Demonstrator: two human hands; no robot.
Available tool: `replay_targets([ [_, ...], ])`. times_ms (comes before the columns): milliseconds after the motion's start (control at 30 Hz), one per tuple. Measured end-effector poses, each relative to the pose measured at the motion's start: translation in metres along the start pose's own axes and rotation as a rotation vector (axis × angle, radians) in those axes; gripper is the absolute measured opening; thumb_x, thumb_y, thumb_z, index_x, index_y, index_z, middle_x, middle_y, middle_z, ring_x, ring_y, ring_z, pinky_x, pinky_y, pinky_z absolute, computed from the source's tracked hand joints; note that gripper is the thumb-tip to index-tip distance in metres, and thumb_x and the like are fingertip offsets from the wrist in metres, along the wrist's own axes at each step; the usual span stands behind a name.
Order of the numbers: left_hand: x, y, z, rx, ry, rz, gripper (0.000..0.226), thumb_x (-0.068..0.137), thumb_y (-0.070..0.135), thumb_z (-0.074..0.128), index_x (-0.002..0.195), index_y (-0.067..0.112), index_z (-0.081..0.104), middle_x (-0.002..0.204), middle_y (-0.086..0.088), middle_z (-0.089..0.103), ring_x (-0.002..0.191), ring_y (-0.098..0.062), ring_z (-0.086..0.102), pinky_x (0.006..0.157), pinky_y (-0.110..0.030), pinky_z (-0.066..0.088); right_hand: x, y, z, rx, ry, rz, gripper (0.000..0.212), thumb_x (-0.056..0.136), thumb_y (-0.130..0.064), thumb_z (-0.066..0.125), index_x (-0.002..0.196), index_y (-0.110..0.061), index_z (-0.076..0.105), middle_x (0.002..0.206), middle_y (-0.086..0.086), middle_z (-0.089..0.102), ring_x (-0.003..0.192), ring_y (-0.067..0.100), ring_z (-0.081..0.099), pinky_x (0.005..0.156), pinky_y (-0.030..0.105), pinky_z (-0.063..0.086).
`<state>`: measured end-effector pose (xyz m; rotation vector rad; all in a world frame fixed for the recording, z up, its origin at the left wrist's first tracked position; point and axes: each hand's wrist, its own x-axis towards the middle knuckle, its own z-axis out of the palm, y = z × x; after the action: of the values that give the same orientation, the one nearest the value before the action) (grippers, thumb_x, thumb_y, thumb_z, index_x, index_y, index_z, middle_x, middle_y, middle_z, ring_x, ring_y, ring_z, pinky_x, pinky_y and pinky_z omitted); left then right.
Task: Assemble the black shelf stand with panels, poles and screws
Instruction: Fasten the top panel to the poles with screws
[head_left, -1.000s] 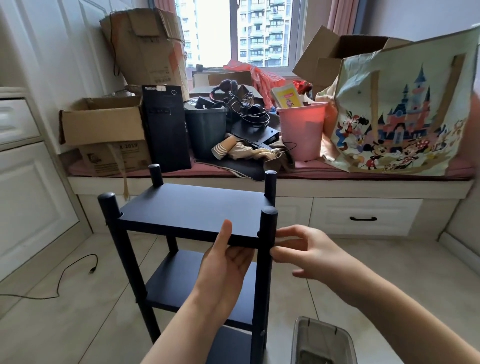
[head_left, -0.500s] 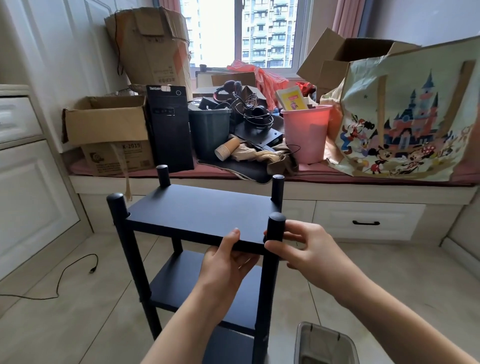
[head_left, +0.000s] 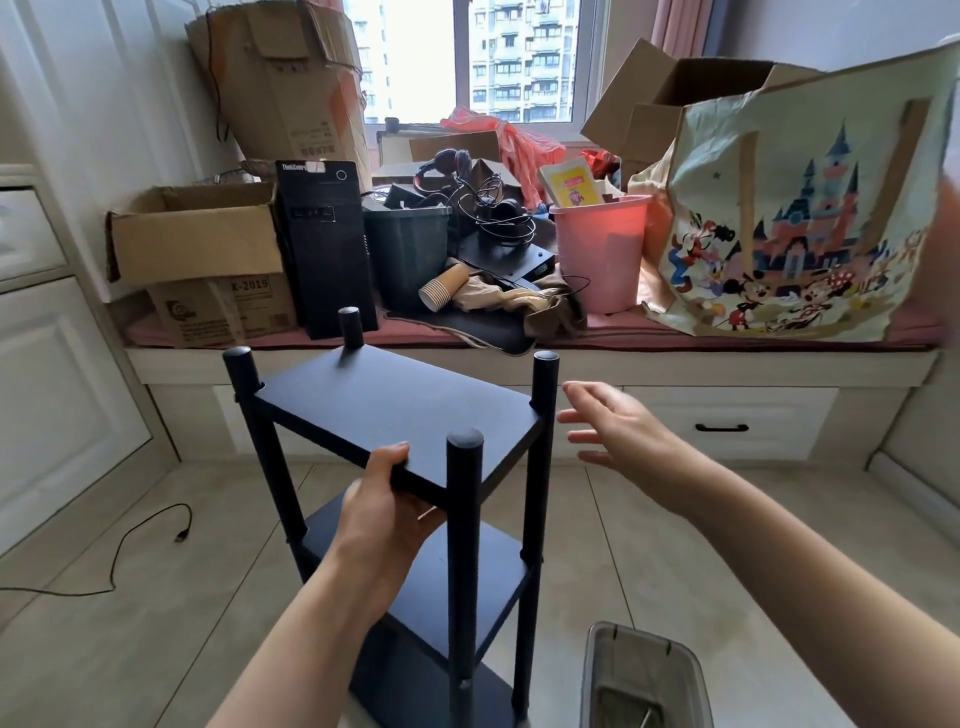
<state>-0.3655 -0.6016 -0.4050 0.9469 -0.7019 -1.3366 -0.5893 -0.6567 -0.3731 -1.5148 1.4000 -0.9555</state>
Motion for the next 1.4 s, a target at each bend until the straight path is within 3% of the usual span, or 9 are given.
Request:
replay_targets([
  [167,0.004,0.001,-0.007,0.004,0.033,0.009,0.021,0.100,0.024,0.048,0.097,0.006,0.059,0.082,-0.010,0.064,0.064,-0.021,0.067,0.054,-0.033,0.056,0.014,-0.005,0.024,0.210,-0.109,0.064,0.065,0.096,-0.068,0.016,0.111,-0.026,0.063,0.112,0.005,0.069,0.099,0.021,0.065,0.096,0.042,0.048],
  [367,0.002,0.015,-0.016,0.118,0.120,0.054,0.034,0.104,0.036,0.049,0.082,0.010,0.054,0.049,0.002,0.057,0.040,-0.013,0.057,0.039,-0.020,0.045,0.006,0.007,0.037,0.307,-0.155,-0.013,0.067,0.082,-0.075,0.025,0.120,-0.031,0.060,0.104,0.011,0.066,0.085,0.023,0.065,0.091,0.045,0.054],
  [533,-0.007,0.004,-0.034,0.290,0.336,0.234,0.060,0.094,0.063,0.052,0.139,0.024,0.044,0.121,-0.004,0.066,0.101,-0.024,0.071,0.075,-0.039,0.058,0.005,0.013,0.034,0.303,-0.158,-0.045,0.057,0.094,-0.070,0.022,0.120,-0.042,0.064,0.113,-0.003,0.071,0.089,0.021,0.065,0.093,0.043,0.052],
  [633,-0.033,-0.004,-0.026,0.574,0.227,0.514,0.073,0.077,0.090,0.032,0.140,0.054,0.041,0.149,0.017,0.037,0.130,0.015,0.038,0.108,-0.026,0.033,0.003,0.011,0.033,0.300,-0.173,-0.030,0.061,0.090,-0.073,0.025,0.114,-0.039,0.070,0.116,0.004,0.071,0.097,0.024,0.067,0.097,0.045,0.053],
  [733,-0.035,-0.014,-0.022,0.811,0.079,0.681,0.068,0.076,0.091,0.035,0.136,0.061,0.040,0.159,0.019,0.029,0.148,0.010,0.012,0.113,-0.019,0.017,0.000,0.010,0.031,0.314,-0.171,-0.030,0.061,0.089,-0.072,0.028,0.114,-0.036,0.071,0.117,0.009,0.070,0.096,0.026,0.067,0.098,0.045,0.053],
  [900,-0.024,-0.020,-0.024,0.817,0.110,0.660,0.054,0.071,0.070,0.073,0.117,0.049,0.052,0.137,0.029,0.052,0.145,0.002,0.031,0.106,-0.016,0.037,-0.005,0.011,0.029,0.337,-0.163,-0.043,0.058,0.091,-0.066,0.032,0.113,-0.030,0.072,0.116,0.008,0.071,0.094,0.030,0.069,0.089,0.040,0.055],
  [1033,-0.022,-0.016,-0.026,0.778,0.129,0.617,0.061,0.066,0.050,0.077,0.123,0.043,0.055,0.139,0.002,0.059,0.108,0.014,0.058,0.090,-0.005,0.044,-0.008,0.011,0.030,0.345,-0.169,-0.052,0.060,0.088,-0.066,0.037,0.110,-0.025,0.074,0.115,0.012,0.070,0.083,0.023,0.068,0.081,0.036,0.055],
  [1300,-0.019,-0.010,-0.032,0.794,0.125,0.622,0.072,0.072,0.051,0.085,0.131,0.018,0.059,0.108,0.034,0.065,0.106,0.015,0.058,0.087,-0.012,0.046,-0.011,0.007,0.020,0.191,-0.246,-0.108,0.063,0.087,-0.067,0.035,0.122,-0.021,0.060,0.114,0.015,0.068,0.095,0.029,0.072,0.085,0.039,0.058],
  [1400,-0.014,-0.006,-0.038,0.786,0.127,0.628,0.066,0.070,0.044,0.081,0.126,0.017,0.060,0.104,0.042,0.062,0.104,0.018,0.057,0.083,-0.005,0.042,-0.012,0.006,0.021,0.143,-0.273,-0.136,0.038,0.102,-0.043,0.040,0.124,-0.019,0.061,0.115,0.012,0.069,0.102,0.030,0.069,0.092,0.040,0.056],
])
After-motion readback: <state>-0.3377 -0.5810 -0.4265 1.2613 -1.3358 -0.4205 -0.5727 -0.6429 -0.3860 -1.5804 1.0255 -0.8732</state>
